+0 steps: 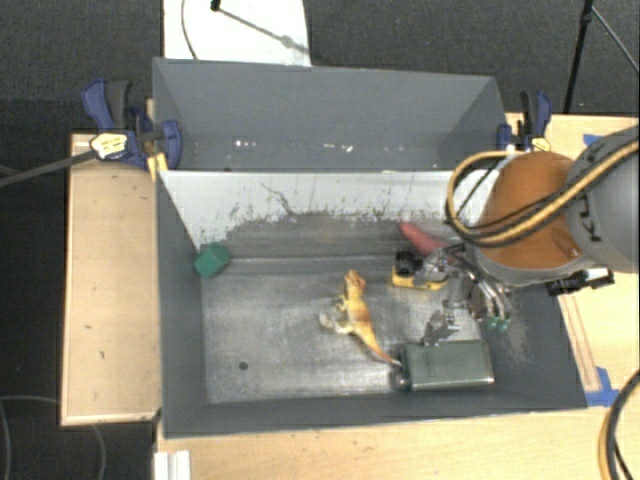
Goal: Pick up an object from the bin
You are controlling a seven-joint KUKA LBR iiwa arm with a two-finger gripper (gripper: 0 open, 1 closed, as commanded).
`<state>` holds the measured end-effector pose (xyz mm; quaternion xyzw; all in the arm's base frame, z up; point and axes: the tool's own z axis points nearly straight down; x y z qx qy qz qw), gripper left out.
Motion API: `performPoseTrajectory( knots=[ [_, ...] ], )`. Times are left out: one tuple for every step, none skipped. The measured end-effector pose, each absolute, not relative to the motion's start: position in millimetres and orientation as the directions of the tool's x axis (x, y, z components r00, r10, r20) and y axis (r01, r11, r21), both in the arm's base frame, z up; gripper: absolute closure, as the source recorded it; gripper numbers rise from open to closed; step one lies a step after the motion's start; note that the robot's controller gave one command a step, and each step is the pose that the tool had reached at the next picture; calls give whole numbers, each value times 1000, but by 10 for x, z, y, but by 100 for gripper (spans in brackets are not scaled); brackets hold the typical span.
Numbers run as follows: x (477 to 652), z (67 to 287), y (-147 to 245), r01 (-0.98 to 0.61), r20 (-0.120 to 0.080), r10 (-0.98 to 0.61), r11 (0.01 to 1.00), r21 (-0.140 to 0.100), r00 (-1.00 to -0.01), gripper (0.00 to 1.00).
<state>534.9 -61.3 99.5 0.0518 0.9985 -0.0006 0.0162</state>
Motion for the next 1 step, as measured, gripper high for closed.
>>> performPoseTrajectory(
  knots=[
    [5360, 931, -411, 156, -26, 156, 988, -3, -987, 0]
  ],
)
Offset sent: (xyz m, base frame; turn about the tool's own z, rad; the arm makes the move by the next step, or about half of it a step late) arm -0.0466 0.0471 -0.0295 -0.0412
